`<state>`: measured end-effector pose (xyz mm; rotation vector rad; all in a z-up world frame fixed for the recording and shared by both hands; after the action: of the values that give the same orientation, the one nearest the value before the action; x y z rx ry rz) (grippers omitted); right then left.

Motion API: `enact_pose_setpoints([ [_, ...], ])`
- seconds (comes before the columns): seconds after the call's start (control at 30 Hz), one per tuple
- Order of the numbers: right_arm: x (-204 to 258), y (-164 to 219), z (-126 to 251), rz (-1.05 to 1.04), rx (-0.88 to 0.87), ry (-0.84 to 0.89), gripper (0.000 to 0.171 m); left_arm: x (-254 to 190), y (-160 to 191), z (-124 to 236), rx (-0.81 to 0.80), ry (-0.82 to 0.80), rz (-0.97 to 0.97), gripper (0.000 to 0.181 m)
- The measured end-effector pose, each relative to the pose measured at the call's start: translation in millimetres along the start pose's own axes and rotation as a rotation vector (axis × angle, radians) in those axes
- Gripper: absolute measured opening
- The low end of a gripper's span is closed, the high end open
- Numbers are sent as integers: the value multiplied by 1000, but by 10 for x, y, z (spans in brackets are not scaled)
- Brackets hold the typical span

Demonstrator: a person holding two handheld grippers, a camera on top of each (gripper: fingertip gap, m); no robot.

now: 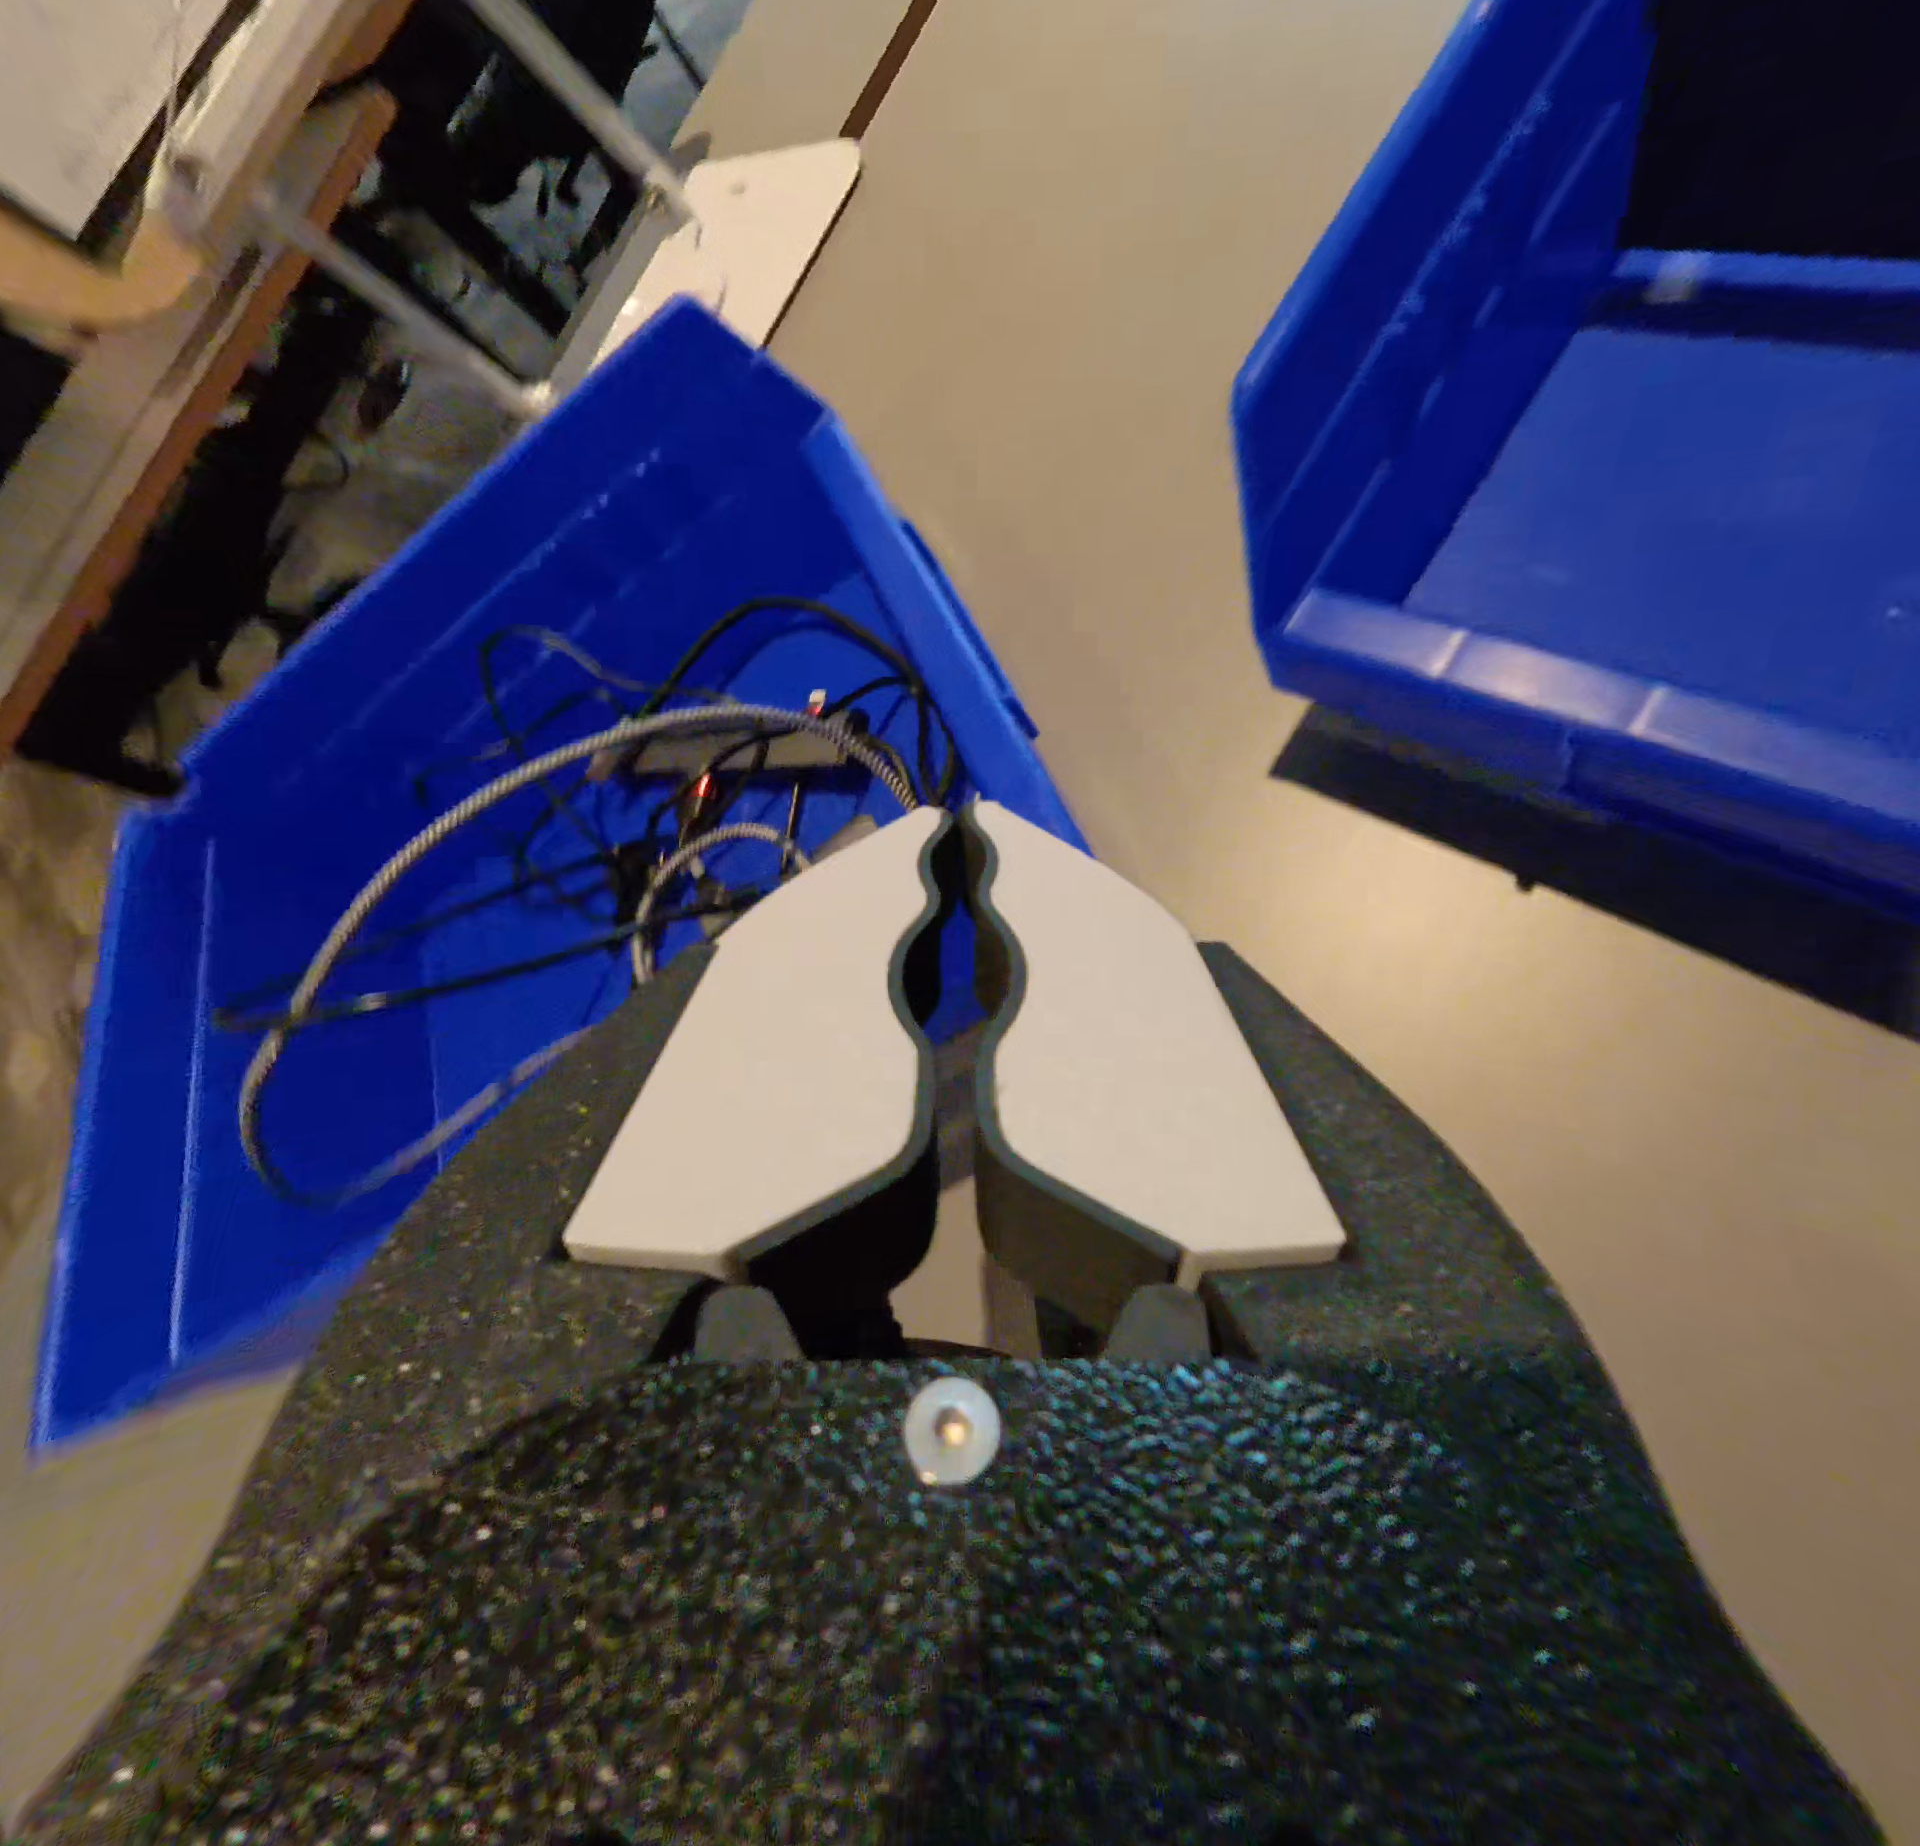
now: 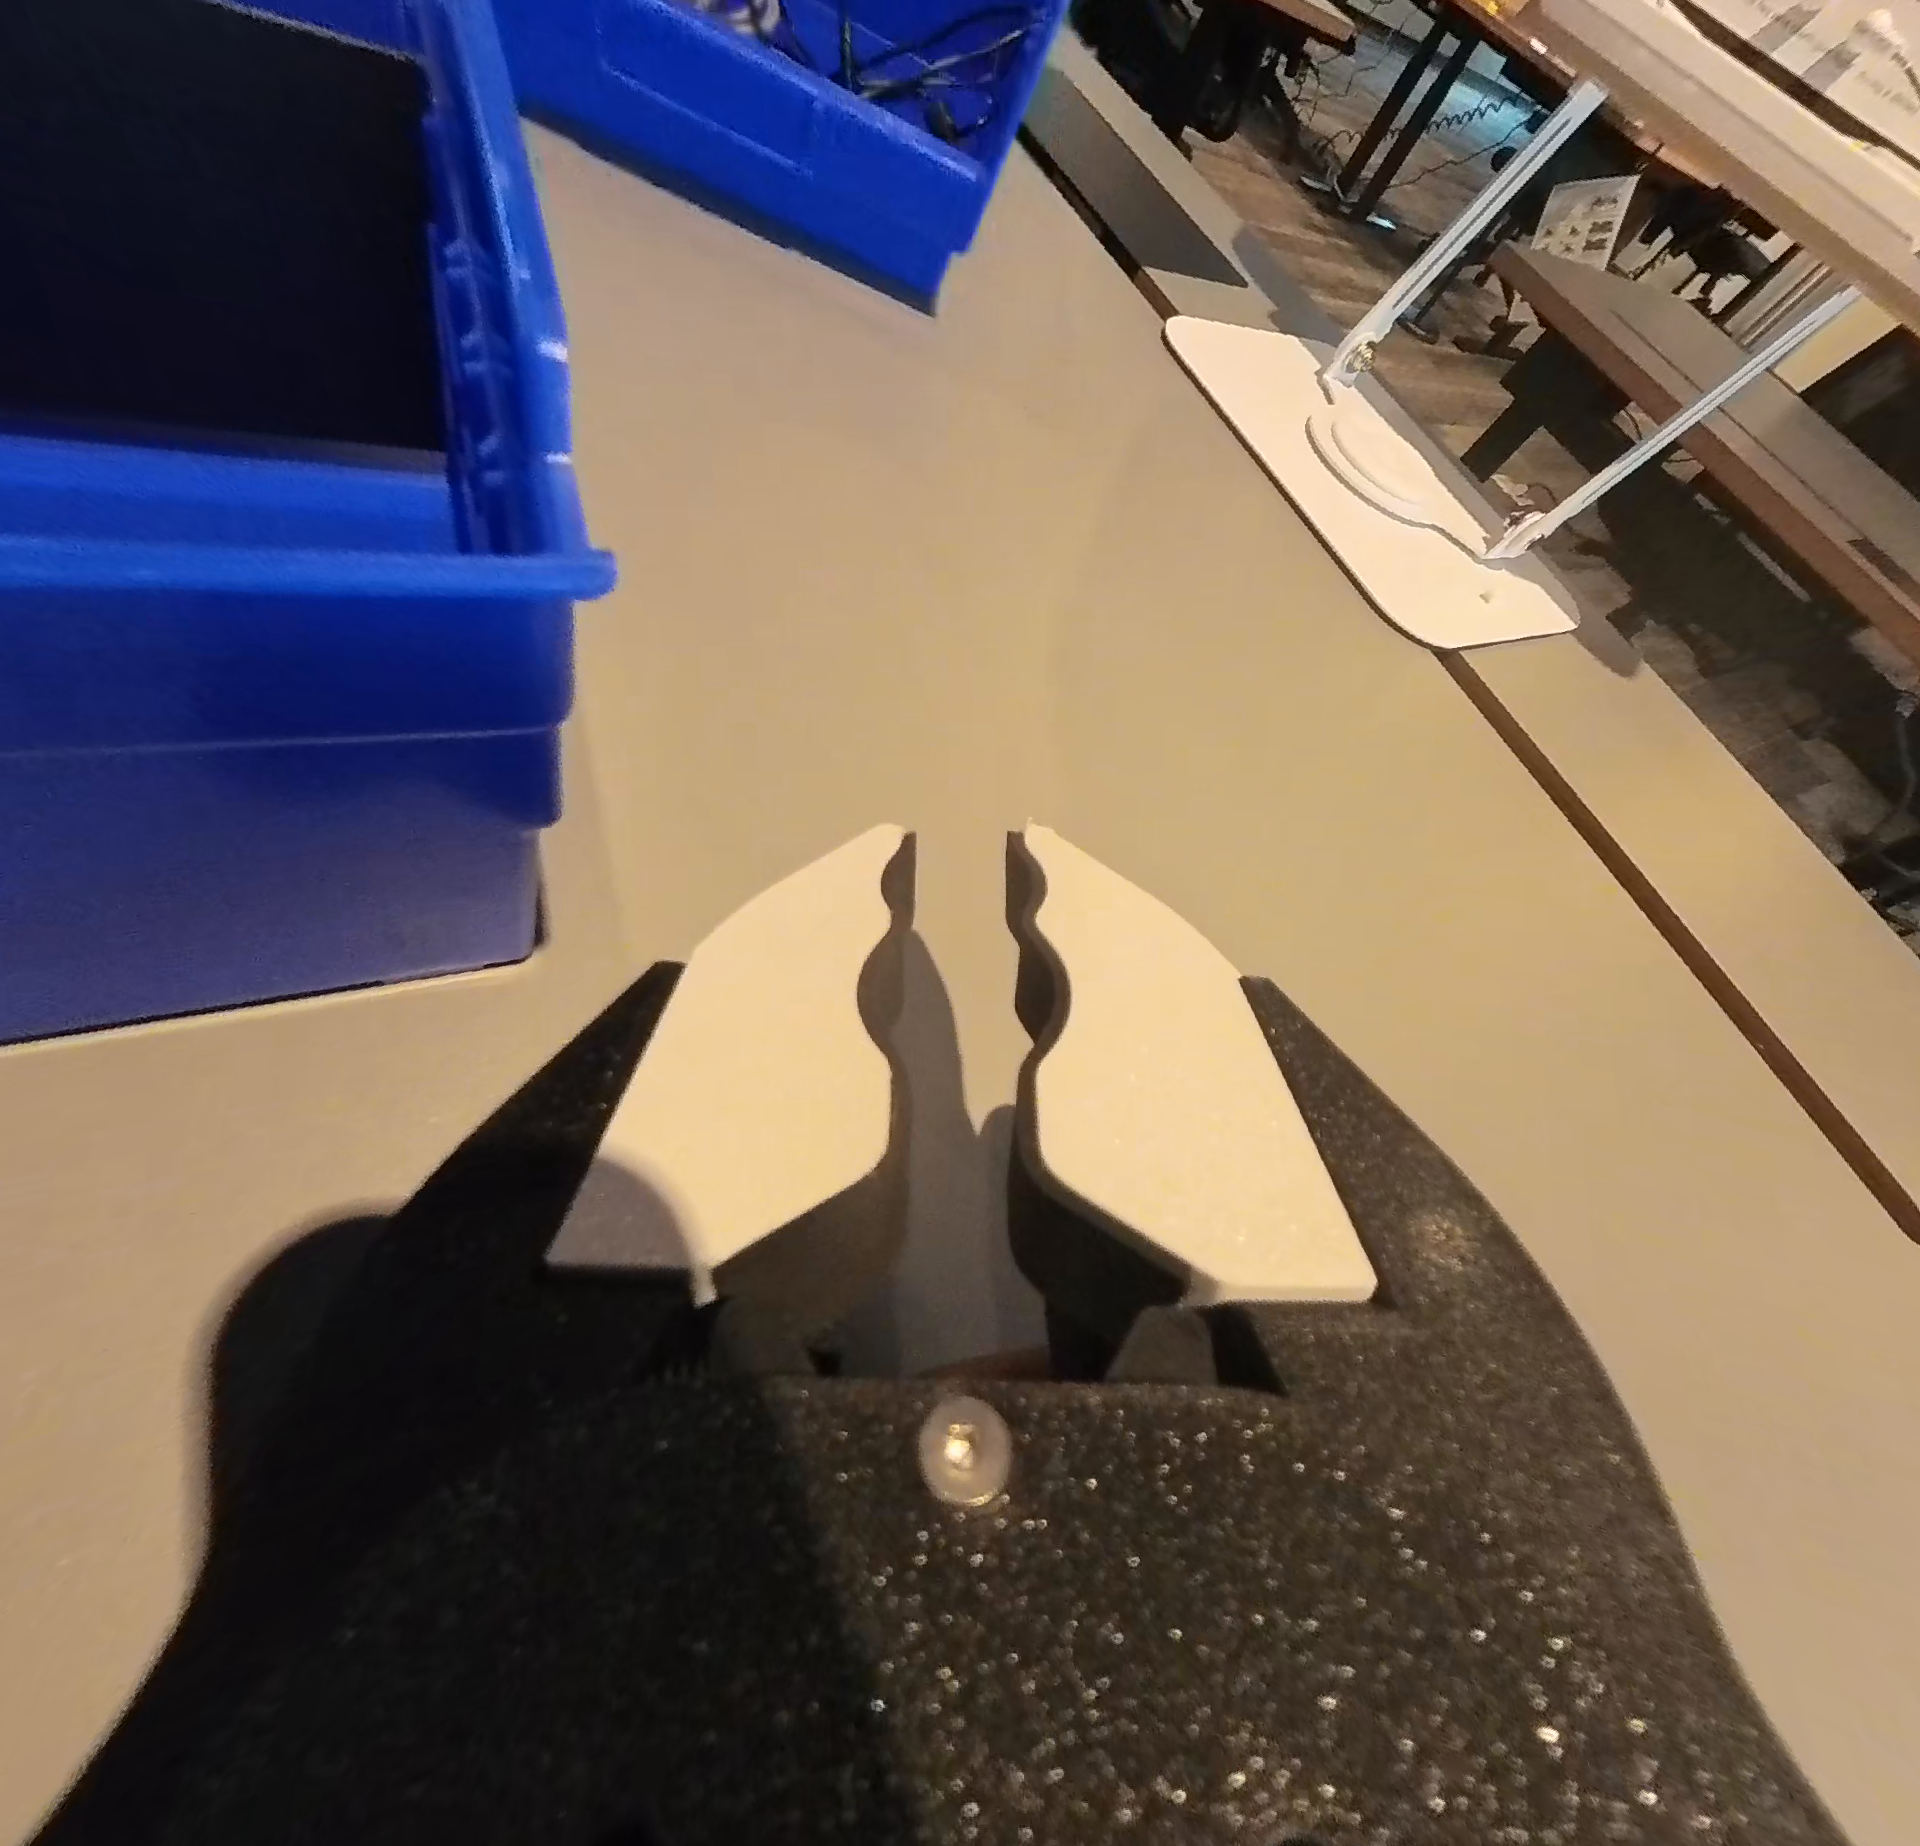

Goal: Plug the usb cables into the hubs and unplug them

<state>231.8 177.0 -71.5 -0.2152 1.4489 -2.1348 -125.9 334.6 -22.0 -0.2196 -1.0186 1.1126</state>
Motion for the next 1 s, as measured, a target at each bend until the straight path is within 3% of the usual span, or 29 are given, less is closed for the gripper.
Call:
enact_pose_setpoints([
  [0.13,-1,2,-4,0,3,2,16,168,393,256,82,-126,145,0],
  [0.27,0,8,-11,3,8,3,16,385,797,484,179,-366,229,0],
  [0.43,0,13,-18,6,14,7,16,485,819,576,125,-558,395,24],
  [0.57,5,18,-21,12,18,11,16,478,921,537,234,-614,429,30],
  [0.73,11,24,-23,17,23,10,16,436,1119,531,326,-599,521,22],
  [0.9,14,27,-25,19,26,8,16,514,1612,943,474,-770,673,15],
  [1.0,16,31,-30,20,30,8,16,608,1656,1147,506,-895,595,16],
])
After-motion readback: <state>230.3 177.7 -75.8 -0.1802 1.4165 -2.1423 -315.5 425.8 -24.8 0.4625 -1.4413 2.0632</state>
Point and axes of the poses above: each gripper's, where its closed fingertips meet, z back along the fingers, y out of its underside, x = y × z across the jaws, the point moved 2 cm from there along z, back along the fingers, and after that the axes turned 12 degrees about -z, right-handed, at the moved point
